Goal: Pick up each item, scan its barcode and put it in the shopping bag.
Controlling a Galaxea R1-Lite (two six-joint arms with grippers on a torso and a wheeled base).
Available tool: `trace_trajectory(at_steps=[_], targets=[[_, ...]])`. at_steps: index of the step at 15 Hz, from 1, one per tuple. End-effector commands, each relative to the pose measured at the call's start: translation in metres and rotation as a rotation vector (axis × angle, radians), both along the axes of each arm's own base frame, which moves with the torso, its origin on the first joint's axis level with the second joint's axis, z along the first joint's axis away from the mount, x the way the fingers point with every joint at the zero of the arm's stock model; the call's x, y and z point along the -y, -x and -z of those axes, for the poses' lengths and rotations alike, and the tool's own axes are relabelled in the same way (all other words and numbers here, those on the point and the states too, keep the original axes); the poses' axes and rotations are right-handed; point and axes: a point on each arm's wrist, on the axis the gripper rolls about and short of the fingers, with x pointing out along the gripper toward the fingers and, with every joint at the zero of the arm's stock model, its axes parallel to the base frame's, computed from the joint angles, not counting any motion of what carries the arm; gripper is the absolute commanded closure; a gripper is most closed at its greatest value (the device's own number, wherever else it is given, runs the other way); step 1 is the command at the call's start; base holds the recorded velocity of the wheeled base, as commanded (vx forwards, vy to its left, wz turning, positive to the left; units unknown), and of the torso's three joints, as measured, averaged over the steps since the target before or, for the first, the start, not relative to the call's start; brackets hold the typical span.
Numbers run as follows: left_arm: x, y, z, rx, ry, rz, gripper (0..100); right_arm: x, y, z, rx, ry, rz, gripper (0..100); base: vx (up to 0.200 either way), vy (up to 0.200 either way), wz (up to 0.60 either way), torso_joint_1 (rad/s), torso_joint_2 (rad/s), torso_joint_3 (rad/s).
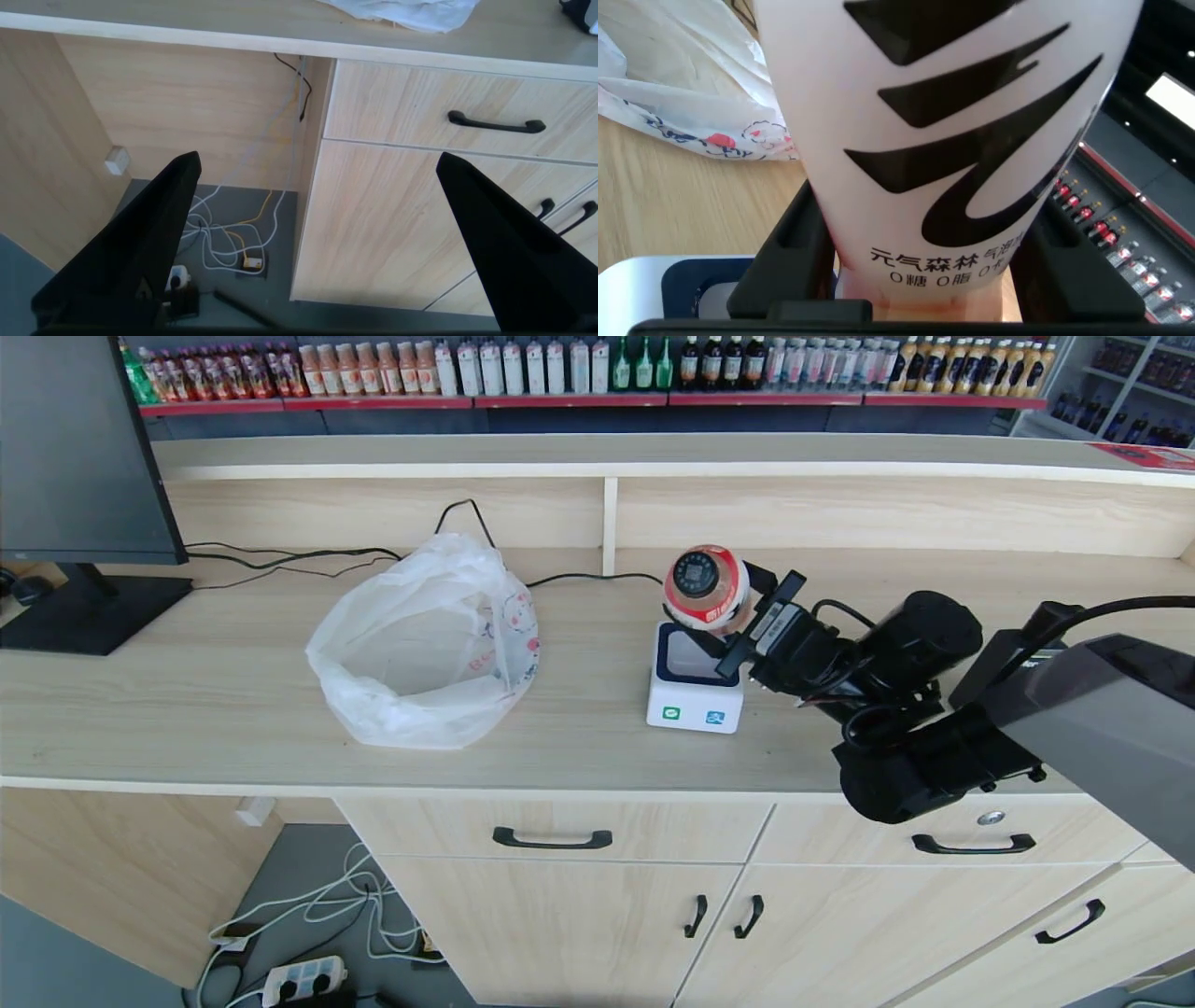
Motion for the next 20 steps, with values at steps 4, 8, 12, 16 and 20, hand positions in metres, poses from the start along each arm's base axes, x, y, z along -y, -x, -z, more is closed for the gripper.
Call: trace_trajectory(at_steps=[4,8,12,16,20], targets=[[0.000,0.000,0.000,0.000,0.000,-0.001,0,0.000,-0.005,0.008,-0.014,0.007,0.006,100,0.000,0.000,0.00,0.000,0.00,0.000],[0.000,0.000,0.000,0.000,0.000,0.001,0,0.004,-0.006,0.009,-0.013,0.008,0.020,100,0.000,0.000,0.00,0.000,0.00,0.000],[0.000,0.000,0.000,0.000,0.000,0.001,0,0.005,-0.003,0.002,0.001,0.004,0.021,100,0.000,0.000,0.00,0.000,0.00,0.000],[0.000,0.000,0.000,0.000,-0.002,-0.001,0,0.006,0.000,-0.003,0.007,0.000,0.018,100,0.000,0.000,0.00,0.000,0.00,0.000],[0.000,0.000,0.000,-0.001,0.000,-0.001,0,0.007,0.003,-0.004,-0.002,-0.004,0.015,100,0.000,0.000,0.00,0.000,0.00,0.000]])
